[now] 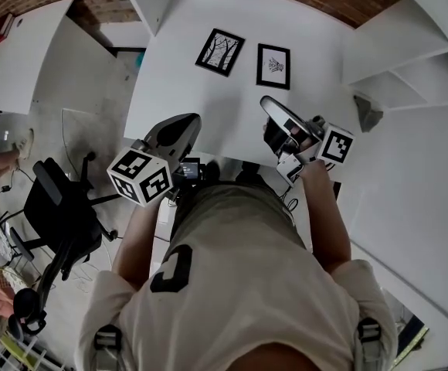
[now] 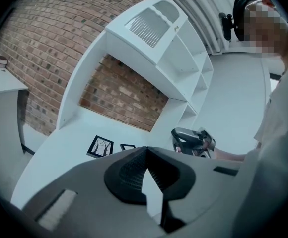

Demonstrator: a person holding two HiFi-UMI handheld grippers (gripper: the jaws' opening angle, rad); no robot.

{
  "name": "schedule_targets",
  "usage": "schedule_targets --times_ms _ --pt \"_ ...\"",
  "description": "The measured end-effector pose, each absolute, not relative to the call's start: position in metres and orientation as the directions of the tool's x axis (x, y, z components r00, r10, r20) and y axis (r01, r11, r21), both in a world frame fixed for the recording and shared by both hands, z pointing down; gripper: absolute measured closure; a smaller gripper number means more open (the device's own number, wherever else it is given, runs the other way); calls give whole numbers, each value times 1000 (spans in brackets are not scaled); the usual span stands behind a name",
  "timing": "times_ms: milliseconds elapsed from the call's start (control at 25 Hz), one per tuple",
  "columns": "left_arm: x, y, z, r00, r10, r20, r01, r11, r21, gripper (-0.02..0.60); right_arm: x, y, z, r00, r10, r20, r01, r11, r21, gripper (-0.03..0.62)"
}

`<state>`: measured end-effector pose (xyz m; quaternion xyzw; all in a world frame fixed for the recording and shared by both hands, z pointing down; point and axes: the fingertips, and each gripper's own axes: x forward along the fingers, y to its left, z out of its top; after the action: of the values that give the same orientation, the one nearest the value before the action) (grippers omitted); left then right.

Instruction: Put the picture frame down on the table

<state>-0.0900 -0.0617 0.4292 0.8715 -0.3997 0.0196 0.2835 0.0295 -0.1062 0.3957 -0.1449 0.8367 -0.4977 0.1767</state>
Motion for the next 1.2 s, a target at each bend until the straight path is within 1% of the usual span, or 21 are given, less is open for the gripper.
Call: schedule_targets --times_ms 120,240,320,560,800,1000,1200 --pt "-94 -54 431 691 -674 260 -697 -528 485 578 17 -83 397 -915 -393 -94 -117 479 -870 585" --pt "-96 -49 436 701 -663 261 -689 -537 487 578 -15 -54 393 -946 -308 -99 -66 483 -873 585" --pt "-96 -47 440 712 -651 264 -680 -544 492 578 -30 -41 392 -956 -277 -94 -56 489 -870 585" --pt "-95 -40 440 738 -618 271 -659 -575 484 578 -37 -15 392 -952 -292 -91 -56 459 -887 585" --pt "-91 -43 433 729 -633 261 -670 -585 456 578 -38 -4 397 -952 -285 -107 -26 427 -904 585" --pt "-89 -43 425 725 -643 247 -675 -592 440 578 -33 -4 392 -953 -285 -108 -30 442 -897 585" --pt "-76 -38 426 721 -645 255 -681 -592 431 578 -20 -1 393 -948 -291 -130 -8 430 -903 585"
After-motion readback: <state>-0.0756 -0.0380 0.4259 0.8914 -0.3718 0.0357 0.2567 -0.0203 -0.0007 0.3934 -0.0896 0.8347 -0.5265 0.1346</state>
